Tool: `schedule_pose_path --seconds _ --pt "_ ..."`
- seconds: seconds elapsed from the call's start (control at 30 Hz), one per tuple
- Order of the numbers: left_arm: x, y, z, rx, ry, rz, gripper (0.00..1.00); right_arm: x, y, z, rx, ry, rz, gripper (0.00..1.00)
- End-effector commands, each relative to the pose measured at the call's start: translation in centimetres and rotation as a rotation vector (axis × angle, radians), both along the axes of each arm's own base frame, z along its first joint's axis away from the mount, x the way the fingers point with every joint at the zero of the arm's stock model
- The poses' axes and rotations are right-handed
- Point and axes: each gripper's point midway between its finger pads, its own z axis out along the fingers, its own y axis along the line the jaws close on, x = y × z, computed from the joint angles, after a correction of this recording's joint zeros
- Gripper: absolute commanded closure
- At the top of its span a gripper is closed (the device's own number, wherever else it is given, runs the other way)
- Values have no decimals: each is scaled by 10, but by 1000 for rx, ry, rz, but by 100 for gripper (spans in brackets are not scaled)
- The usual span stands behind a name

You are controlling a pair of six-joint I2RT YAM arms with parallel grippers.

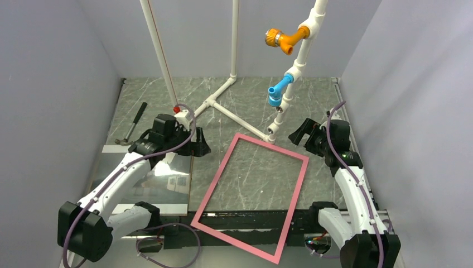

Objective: Put the photo into the frame
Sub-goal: Move the distractor to the center of the board.

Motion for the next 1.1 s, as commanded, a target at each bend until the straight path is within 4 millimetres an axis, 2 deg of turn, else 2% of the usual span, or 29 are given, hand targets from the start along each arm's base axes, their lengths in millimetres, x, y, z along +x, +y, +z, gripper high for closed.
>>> schedule_pose_path --seconds 0.0,0.1,0.2,0.3,0.43,0.63,0.87,1.07 --pt "12 -1 9 112 -68 13 1 -2 11 18 12 -49 58 0" --pt "21 -10 21 127 -105 -28 1 -3 15 26 15 -70 81 0" --pt "33 -19 36 148 -131 -74 6 -8 23 36 8 -97 129 0" --pt "49 -24 45 182 -154 -93 7 -15 21 49 -25 -113 137 0" --pt "73 -29 58 222 -197 -101 8 -24 25 80 -39 -190 183 0" --pt "110 -34 82 278 -268 -86 9 -31 52 123 55 -332 325 0" --pt "149 -35 108 329 -372 -37 11 -28 82 124 106 -382 437 0" --pt "175 -23 112 426 -451 23 10 -28 115 122 90 -414 518 0"
